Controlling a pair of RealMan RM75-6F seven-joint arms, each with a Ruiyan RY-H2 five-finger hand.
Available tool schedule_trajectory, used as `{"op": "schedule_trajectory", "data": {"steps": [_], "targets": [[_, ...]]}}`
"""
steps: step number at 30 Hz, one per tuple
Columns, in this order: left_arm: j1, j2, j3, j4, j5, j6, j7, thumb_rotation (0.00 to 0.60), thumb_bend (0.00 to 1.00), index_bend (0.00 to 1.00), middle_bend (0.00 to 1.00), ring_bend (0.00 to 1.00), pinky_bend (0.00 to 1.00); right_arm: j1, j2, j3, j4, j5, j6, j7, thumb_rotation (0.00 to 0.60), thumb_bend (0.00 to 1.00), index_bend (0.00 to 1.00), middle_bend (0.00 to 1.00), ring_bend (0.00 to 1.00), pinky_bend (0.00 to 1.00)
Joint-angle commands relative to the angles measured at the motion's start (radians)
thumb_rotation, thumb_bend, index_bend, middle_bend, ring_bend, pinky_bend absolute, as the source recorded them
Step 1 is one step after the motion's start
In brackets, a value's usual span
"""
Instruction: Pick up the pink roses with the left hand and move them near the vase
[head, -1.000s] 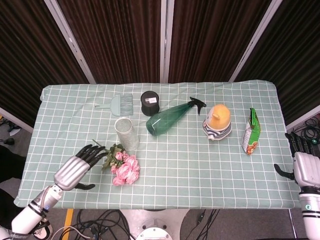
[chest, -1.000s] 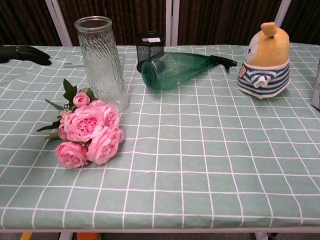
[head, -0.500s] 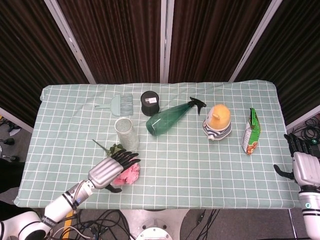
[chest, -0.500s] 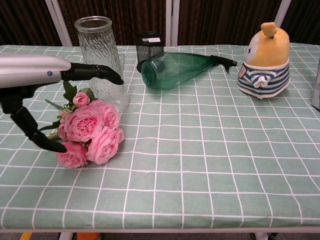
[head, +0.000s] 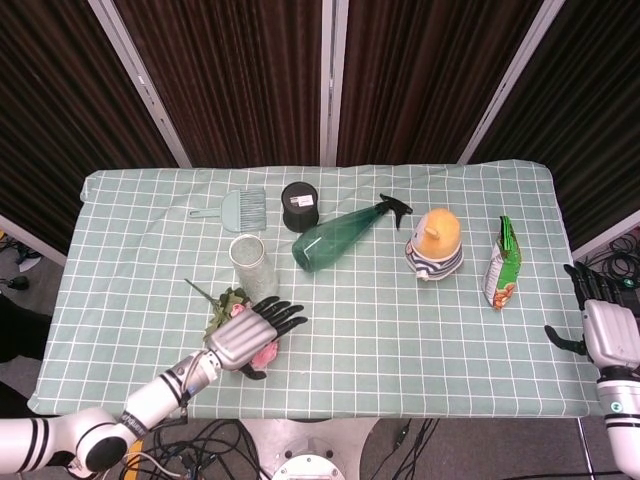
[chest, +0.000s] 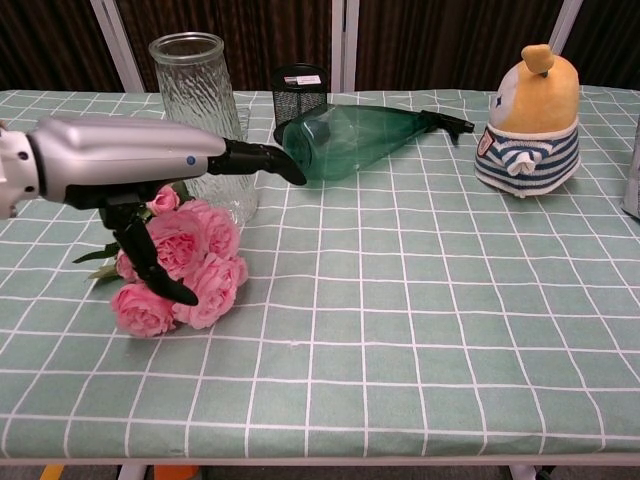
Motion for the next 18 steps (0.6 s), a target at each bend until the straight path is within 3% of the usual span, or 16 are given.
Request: {"op": "schedule_trajectory", "data": {"steps": [1,18], "targets": [[-0.027,-0.016,-0.005,0.029,-0.045,-0.014,0.018,0.6,0.04,0.07,0.0,0.0,0.04,-0.004,0.009,-0.001,-0.021,-0.016,0.019,-0.011,0.6,0.16,0.0,0.0,0.0,0.0],[-0.127,0.055,0.059,0.034,-0.231,-0.126,0.003,0.6,0.04,0.07,0.0,0.0,0.04,-0.003,0.01,-0.002,-0.041,-0.009,0.031,-0.034,0.6,0.16,0.0,0.0,0.0,0.0]]}}
